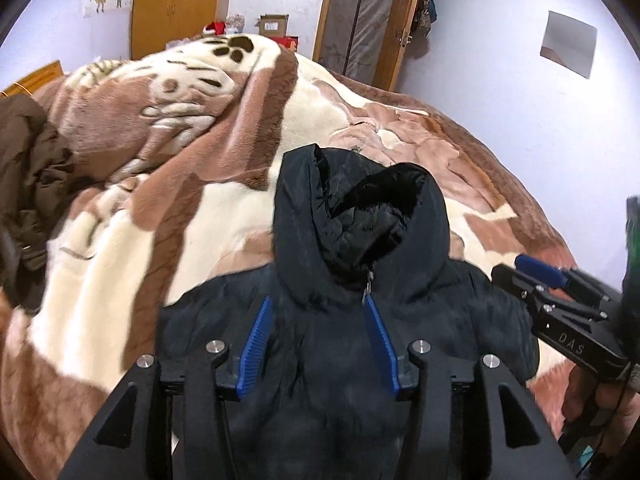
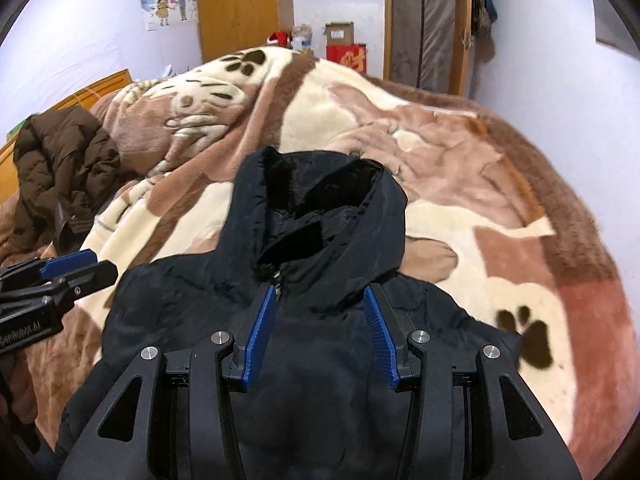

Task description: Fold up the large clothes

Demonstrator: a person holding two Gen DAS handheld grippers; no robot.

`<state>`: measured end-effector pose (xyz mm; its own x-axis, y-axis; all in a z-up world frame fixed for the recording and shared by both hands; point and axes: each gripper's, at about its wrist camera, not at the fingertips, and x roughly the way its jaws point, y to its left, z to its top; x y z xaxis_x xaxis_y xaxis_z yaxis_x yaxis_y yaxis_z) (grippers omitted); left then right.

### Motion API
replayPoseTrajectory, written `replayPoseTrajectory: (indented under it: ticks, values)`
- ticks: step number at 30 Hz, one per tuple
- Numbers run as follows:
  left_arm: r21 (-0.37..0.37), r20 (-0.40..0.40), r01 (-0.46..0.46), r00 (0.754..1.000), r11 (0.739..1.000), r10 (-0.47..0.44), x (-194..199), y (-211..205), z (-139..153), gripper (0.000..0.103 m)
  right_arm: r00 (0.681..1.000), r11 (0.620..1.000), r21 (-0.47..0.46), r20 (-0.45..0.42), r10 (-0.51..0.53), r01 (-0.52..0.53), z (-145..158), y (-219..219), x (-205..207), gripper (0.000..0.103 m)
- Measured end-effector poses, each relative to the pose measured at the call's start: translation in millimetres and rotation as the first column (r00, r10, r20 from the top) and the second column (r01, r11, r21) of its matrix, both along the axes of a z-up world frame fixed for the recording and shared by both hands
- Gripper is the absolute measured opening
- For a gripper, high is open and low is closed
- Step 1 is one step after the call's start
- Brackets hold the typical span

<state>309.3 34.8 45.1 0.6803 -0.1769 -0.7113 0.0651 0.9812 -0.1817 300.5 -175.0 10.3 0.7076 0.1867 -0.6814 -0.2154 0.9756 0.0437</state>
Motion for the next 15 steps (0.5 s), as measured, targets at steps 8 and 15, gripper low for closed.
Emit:
replayPoseTrajectory:
  ticks: [8, 15]
  values:
    - [-0.027, -0.061, -0.021, 0.998, 0.999, 0.019, 115.8, -4.4, -36.2, 0.052, 0.997, 0.999, 0.008, -0.065, -0.031, 0.032, -27.2, -34.0, 97.7, 0.047]
    - [0.024, -0.103, -0.025, 0.994, 0.999, 0.027, 193.4, -16.6, -70.2, 0.052, 0.993, 0.996, 0.078, -0.116, -0.033, 0.042, -45.1, -42.7, 163.3, 0.046]
